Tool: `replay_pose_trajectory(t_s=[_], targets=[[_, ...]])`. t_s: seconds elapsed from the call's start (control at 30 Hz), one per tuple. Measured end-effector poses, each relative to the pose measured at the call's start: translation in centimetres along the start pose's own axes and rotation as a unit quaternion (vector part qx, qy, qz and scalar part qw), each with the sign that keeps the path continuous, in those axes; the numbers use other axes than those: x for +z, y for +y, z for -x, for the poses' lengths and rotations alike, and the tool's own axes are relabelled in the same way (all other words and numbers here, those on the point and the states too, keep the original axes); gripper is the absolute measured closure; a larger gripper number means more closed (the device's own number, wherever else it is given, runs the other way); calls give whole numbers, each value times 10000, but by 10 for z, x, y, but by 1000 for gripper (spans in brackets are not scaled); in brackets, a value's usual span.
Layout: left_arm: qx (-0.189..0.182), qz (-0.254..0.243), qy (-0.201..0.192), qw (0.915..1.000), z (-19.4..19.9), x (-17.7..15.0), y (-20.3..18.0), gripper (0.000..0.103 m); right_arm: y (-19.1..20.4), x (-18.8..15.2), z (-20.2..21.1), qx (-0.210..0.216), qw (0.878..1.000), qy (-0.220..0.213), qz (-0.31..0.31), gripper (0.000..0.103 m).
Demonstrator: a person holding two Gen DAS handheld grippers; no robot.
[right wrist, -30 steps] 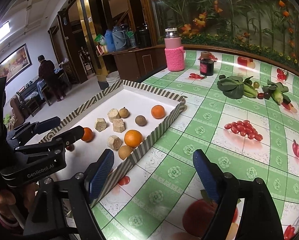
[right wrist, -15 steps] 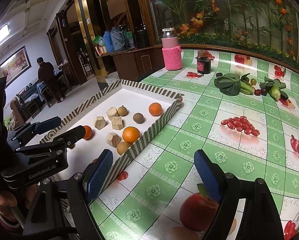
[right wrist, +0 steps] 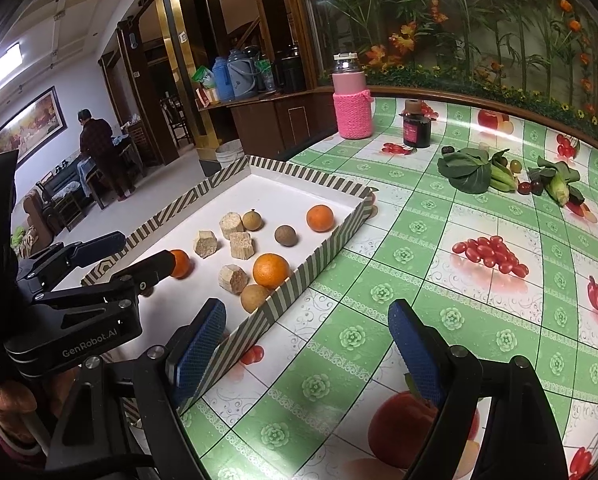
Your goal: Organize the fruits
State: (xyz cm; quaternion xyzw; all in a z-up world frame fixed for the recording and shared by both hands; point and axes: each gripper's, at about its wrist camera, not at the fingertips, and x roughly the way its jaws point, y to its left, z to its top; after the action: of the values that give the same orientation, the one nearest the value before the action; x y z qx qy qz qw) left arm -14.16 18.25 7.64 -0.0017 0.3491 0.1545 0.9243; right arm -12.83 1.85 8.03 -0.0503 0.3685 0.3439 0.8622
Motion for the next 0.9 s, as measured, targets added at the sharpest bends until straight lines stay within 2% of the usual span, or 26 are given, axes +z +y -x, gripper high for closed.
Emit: replay_pose_trajectory(t_s=[0.9], targets=[[22,34,83,10000,-5,-3,0,33,5,-2,-7,39,9999,121,29,18]])
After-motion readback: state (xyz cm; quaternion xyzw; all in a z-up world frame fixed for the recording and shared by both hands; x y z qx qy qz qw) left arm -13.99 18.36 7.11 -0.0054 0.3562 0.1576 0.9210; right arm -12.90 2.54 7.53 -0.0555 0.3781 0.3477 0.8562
